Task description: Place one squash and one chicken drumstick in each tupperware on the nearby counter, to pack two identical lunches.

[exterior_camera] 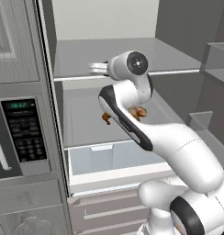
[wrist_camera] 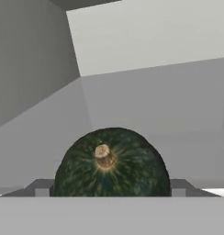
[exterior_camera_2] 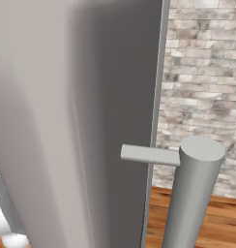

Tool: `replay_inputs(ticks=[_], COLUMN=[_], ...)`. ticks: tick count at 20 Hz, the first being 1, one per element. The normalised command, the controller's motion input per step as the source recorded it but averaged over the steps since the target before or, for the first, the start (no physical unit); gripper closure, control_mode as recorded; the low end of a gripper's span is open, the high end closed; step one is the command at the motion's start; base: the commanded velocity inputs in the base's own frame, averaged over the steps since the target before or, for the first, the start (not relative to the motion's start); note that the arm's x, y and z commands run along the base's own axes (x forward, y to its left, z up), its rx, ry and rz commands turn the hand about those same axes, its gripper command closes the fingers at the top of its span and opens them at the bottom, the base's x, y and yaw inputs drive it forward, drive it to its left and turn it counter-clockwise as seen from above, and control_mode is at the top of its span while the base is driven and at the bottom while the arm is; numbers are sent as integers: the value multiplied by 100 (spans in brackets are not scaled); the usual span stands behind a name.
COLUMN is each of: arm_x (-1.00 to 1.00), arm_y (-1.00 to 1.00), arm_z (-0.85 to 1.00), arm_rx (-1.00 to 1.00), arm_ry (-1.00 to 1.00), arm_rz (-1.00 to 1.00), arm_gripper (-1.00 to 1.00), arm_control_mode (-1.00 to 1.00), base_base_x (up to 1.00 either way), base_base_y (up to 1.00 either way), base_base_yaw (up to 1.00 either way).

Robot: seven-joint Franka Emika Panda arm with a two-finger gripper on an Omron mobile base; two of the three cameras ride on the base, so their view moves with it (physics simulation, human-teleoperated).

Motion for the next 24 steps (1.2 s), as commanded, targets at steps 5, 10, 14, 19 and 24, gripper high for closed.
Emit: replay_inputs(ticks=[5, 10, 14, 19, 24], arm_x=[-98, -78, -47, -9, 0], arm_y=[-44, -62, -16, 1, 0], arm_z=[16, 9, 1, 0, 0], arm_rx=[5, 0, 0, 0, 0], arm_ry=[1, 3, 0, 0, 0], arm_rz=[0, 0, 0, 0, 0], arm_gripper=[100, 100, 100, 100, 100], arm_control_mode=[-100, -100, -100, 100, 100], base_base_x=[0, 0, 0, -48, -50], base_base_y=[0, 0, 0, 20, 49], base_base_yaw=[0, 0, 0, 0, -1])
